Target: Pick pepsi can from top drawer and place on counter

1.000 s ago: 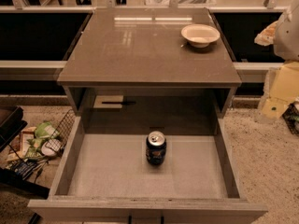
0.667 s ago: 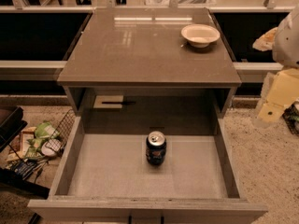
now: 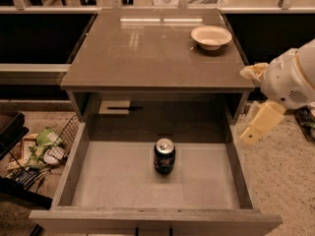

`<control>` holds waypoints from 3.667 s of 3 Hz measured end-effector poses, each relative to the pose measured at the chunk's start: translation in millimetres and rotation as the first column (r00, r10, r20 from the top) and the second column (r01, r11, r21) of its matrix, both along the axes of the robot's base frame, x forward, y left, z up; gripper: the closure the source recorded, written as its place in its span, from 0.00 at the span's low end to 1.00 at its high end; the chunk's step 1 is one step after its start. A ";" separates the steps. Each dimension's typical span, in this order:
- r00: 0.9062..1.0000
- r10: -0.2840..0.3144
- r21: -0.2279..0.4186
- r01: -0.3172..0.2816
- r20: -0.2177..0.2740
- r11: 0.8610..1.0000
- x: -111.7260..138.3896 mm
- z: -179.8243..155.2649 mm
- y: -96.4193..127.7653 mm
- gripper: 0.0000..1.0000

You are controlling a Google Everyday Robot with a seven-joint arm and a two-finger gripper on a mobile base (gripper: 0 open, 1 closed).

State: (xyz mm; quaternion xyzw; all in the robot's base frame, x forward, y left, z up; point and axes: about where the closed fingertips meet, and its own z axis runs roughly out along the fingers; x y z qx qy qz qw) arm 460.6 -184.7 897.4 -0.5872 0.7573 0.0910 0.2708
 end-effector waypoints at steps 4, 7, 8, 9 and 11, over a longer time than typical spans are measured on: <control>0.991 0.018 0.355 -0.063 0.130 0.933 19.3 -82.3 39.0 0.00; 0.991 0.082 0.571 -0.126 0.103 0.811 36.7 -158.0 134.3 0.00; 0.991 0.093 0.589 -0.130 0.093 0.798 39.5 -182.2 150.1 0.00; 0.992 0.102 0.597 -0.123 0.070 0.793 40.7 -210.9 153.5 0.18; 0.992 0.109 0.602 -0.125 0.064 0.788 45.9 -216.8 167.8 0.65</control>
Offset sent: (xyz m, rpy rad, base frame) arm 0.0235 0.0399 -0.1031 0.5192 -0.1697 0.0335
